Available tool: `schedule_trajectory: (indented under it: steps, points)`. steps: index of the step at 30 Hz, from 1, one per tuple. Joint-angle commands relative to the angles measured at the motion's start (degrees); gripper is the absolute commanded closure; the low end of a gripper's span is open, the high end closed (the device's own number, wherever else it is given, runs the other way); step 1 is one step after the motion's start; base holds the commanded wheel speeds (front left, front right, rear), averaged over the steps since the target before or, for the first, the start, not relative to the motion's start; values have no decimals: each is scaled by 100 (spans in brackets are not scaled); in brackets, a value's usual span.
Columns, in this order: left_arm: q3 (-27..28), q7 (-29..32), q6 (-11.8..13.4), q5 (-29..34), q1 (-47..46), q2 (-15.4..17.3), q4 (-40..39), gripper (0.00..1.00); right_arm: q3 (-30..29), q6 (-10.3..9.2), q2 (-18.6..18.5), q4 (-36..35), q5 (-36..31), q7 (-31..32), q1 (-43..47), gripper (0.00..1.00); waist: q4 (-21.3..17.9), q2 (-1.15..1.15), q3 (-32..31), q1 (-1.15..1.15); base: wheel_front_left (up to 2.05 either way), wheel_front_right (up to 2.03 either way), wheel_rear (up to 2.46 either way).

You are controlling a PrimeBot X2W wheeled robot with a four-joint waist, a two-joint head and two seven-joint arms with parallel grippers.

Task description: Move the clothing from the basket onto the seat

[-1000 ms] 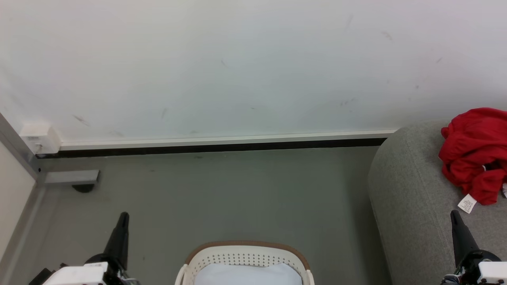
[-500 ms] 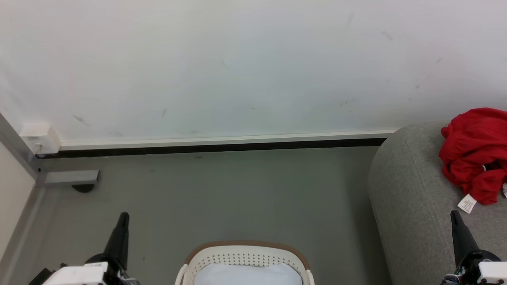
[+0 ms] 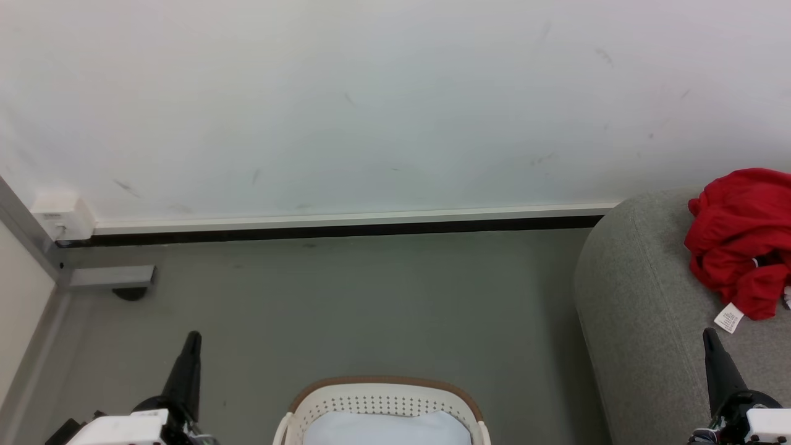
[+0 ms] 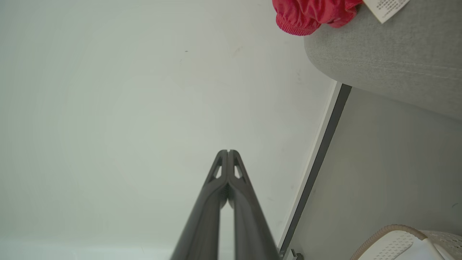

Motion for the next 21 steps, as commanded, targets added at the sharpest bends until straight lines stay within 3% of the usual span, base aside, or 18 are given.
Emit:
schedule_trajectory:
  steps: [1, 21]
  points:
    - [14, 20, -24, -80, -48, 12, -1, 100, -25, -12, 6, 13, -16, 20, -70, 100, 0, 0, 0, 0, 0, 0, 0]
    - [13, 19, -25, -81, -48, 12, -1, 100, -28, -12, 6, 13, -20, 23, -70, 100, 0, 0, 0, 0, 0, 0, 0]
